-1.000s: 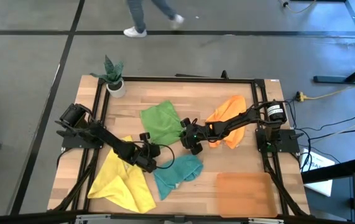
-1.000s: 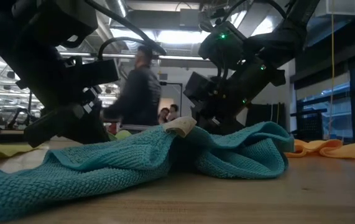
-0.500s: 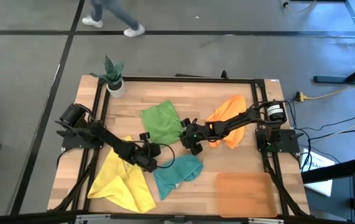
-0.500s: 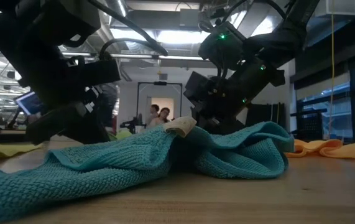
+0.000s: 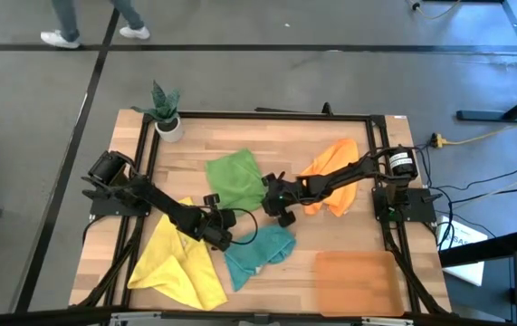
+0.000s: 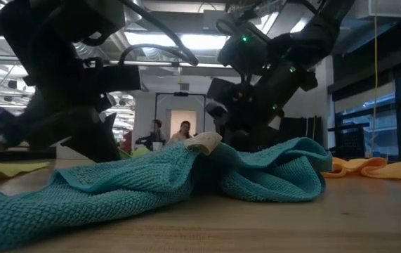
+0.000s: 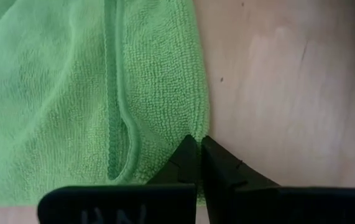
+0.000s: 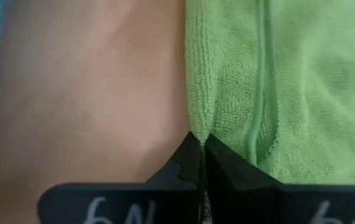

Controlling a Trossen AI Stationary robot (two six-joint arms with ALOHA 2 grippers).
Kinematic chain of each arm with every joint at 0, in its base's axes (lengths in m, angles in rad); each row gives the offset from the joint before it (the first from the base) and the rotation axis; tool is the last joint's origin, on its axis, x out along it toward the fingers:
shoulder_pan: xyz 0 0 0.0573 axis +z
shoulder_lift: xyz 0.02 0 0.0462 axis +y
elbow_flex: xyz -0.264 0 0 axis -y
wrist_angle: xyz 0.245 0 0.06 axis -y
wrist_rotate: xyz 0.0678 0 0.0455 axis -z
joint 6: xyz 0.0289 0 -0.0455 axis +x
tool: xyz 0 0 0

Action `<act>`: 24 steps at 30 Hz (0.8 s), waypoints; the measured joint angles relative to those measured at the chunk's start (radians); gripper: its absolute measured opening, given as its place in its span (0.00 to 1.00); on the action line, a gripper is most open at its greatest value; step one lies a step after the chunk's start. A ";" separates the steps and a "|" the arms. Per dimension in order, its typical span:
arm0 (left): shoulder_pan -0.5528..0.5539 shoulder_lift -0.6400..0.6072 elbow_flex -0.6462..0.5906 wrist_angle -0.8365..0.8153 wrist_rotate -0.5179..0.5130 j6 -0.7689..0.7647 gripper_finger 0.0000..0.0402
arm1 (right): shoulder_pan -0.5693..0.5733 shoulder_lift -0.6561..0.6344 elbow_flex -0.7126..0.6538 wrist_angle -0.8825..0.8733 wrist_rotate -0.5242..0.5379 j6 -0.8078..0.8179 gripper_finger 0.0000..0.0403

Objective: Roll microfiber towels into tight, uniform cylinder then place into a basket
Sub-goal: Roll the green microfiber towel

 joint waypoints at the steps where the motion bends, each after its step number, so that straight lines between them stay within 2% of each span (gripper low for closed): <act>1: 0.000 0.000 0.004 -0.007 0.006 -0.005 0.00 | 0.000 0.000 0.014 -0.030 -0.013 0.006 0.02; 9: 0.005 0.001 0.075 -0.092 0.024 -0.049 0.00 | 0.000 0.000 0.102 -0.204 -0.092 0.102 0.02; 16: 0.006 0.001 0.147 -0.232 0.044 -0.125 0.00 | 0.000 0.000 0.152 -0.271 -0.092 0.138 0.02; 24: 0.019 -0.001 0.183 -0.303 0.020 -0.227 0.00 | 0.000 0.000 0.229 -0.388 -0.090 0.242 0.02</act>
